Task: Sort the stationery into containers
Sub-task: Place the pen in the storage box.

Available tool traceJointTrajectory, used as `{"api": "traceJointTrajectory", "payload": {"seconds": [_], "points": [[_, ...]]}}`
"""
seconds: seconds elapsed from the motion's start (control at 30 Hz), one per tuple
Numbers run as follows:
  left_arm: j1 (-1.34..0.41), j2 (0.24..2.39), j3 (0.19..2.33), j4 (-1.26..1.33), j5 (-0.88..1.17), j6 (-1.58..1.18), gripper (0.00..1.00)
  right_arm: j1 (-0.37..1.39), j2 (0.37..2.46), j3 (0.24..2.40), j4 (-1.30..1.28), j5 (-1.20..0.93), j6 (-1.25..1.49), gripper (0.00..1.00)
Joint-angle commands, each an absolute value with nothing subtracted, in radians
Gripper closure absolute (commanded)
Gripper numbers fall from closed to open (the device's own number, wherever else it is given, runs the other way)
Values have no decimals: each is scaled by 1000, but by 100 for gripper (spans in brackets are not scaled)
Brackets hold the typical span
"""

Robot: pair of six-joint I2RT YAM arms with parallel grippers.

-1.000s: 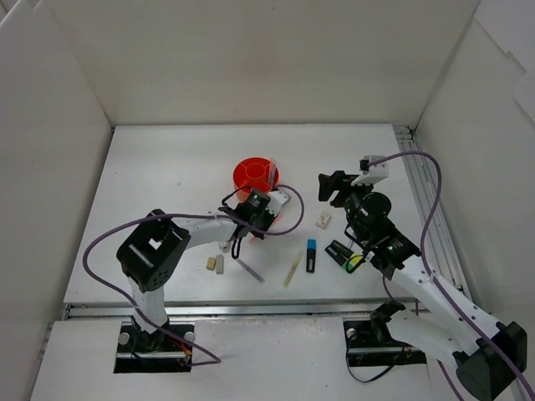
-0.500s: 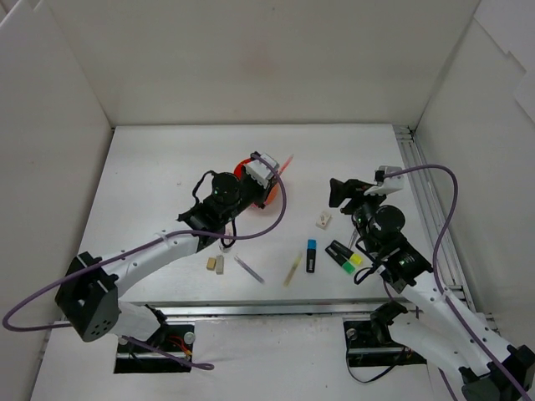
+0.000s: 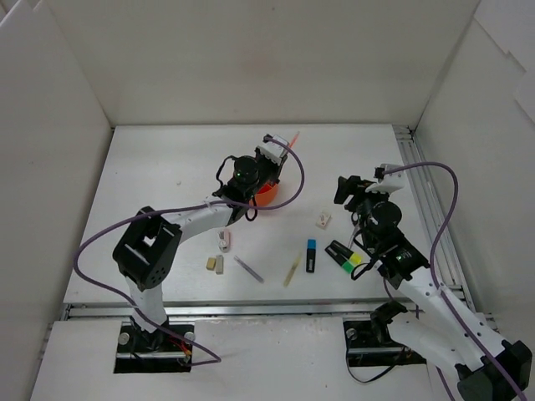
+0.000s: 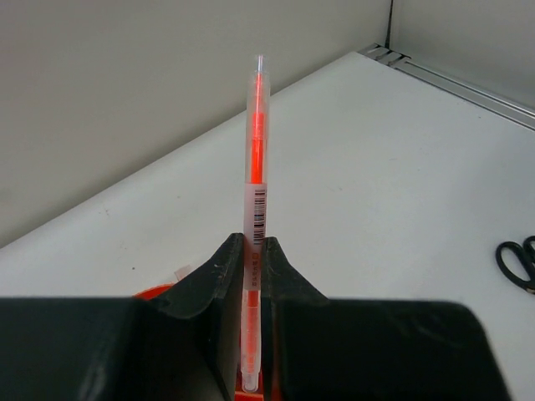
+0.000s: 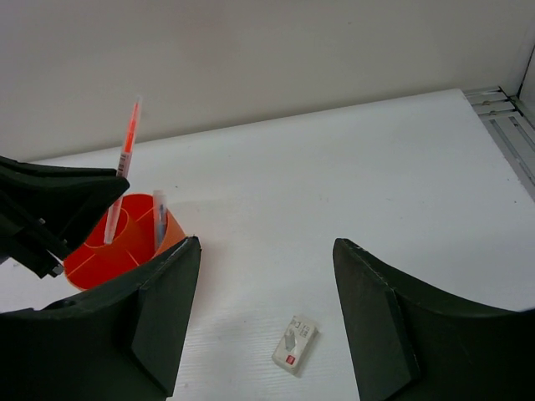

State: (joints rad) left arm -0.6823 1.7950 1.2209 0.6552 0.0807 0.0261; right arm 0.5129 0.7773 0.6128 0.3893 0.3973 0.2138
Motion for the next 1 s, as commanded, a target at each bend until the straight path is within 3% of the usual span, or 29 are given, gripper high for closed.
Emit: {"api": "traceJointTrajectory", "payload": {"seconds": [0.0, 0.33, 0.97], "points": [[-643, 1830, 1287, 917, 118, 20, 100, 488, 817, 615, 469, 404, 196, 38], [-614, 1986, 1351, 1011, 117, 78, 100, 454, 930, 660, 514, 314, 187, 38], [-614, 1967, 1138, 1140, 38, 20, 100, 431, 963, 655, 523, 259, 198, 36]]}}
